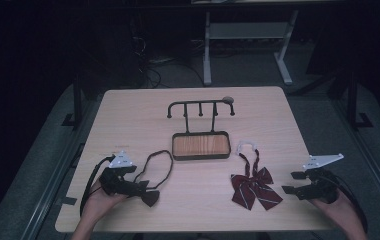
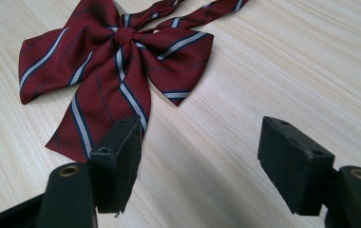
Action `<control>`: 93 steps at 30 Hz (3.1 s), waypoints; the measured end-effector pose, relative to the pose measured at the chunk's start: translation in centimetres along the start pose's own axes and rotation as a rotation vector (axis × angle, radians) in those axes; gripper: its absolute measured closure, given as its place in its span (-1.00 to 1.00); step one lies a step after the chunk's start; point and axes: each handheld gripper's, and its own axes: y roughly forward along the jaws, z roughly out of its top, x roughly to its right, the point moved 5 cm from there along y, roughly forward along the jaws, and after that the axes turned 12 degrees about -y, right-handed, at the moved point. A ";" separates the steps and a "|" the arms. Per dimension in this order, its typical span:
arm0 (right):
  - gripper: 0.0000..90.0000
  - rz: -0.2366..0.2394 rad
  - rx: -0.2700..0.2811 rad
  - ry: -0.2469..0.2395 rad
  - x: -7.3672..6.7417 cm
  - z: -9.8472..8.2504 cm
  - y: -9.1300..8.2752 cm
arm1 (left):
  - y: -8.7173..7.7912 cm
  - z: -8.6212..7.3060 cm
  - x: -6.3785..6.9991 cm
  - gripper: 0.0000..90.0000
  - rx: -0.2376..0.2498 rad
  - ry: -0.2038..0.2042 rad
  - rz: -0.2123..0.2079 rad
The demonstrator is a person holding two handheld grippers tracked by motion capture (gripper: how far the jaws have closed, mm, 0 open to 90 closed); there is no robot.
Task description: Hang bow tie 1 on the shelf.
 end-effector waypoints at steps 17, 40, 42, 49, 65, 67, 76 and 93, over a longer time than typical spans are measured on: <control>-0.29 0.016 -0.003 -0.033 -1.0 1.8 0.1 | -0.4 -0.2 0.1 -0.44 0.015 -0.009 -0.007; -0.07 0.076 -0.073 -0.177 -1.6 8.9 -0.3 | -1.9 0.7 0.0 -0.45 0.042 0.048 -0.024; -0.05 0.089 -0.083 -0.179 -1.5 9.3 0.0 | -1.8 0.4 -0.1 -0.45 0.041 0.047 -0.026; -0.01 0.100 -0.110 -0.192 -1.2 10.7 0.9 | -1.8 -0.8 -0.3 -0.45 0.019 0.063 0.014; 0.14 0.147 -0.161 -0.241 -0.6 13.2 2.1 | -1.8 -1.2 -0.8 -0.45 0.022 0.043 0.029; 0.16 0.152 -0.174 -0.221 -0.1 13.3 2.7 | -1.9 -1.1 -0.8 -0.45 0.025 0.045 0.027; 0.22 0.136 -0.233 -0.186 2.0 14.2 4.5 | -1.7 -1.2 -0.8 -0.45 0.014 0.051 0.024; 0.24 0.084 -0.374 -0.078 5.1 14.1 7.8 | -1.8 -1.3 -1.2 -0.45 0.014 0.045 0.031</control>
